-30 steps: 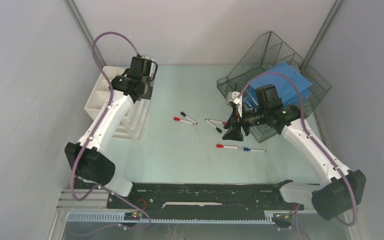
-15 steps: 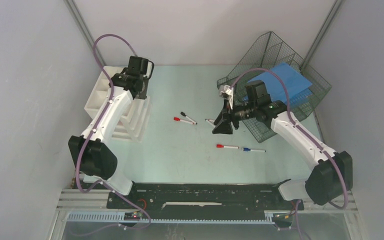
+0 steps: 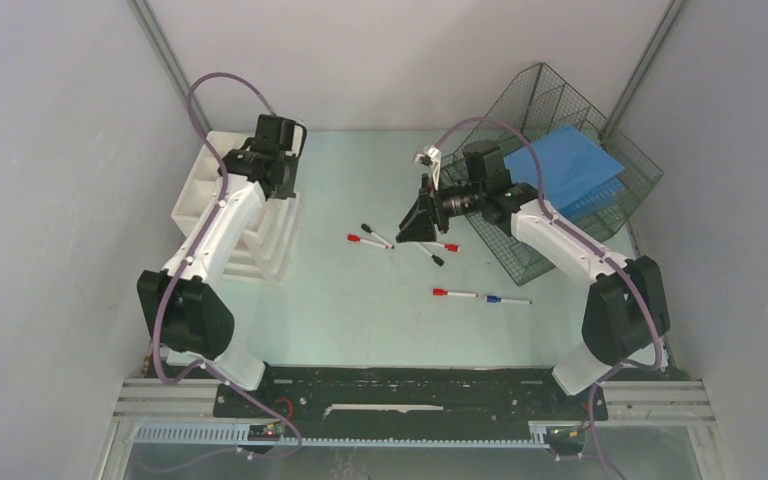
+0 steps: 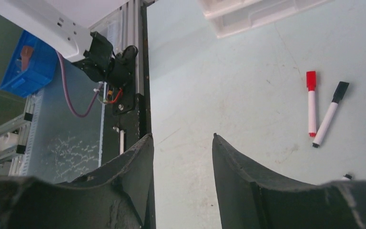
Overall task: Organize the desk
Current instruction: Open the drawer in the storage box.
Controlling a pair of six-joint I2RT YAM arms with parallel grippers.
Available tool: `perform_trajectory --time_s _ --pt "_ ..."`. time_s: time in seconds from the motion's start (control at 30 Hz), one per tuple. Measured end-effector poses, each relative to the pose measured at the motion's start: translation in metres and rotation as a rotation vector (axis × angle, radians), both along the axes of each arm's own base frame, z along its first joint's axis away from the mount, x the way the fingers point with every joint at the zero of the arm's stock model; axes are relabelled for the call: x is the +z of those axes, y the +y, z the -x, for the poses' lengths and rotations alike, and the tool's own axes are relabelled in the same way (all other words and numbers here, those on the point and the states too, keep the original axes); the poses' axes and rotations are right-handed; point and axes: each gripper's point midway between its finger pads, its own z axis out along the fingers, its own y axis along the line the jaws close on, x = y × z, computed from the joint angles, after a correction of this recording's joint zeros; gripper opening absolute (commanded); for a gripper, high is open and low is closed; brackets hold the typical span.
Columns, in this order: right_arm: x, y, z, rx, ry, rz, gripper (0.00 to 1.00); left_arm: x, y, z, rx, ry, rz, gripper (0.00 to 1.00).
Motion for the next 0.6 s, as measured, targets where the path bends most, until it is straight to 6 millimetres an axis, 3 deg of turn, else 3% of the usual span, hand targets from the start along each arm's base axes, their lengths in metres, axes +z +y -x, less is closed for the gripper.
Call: perform_trajectory --time_s 0.27,0.6 --pt "-0.008 0.032 -0.024 -0.012 0.098 -0.054 0.56 0.002 -0.006 0.006 -0.014 -0.027 0.056 0.0" --pt "-0.052 0.095 -0.052 -0.041 0.351 -0.08 0.63 0.015 -0.002 0.038 -0.026 -0.072 0.163 0.0"
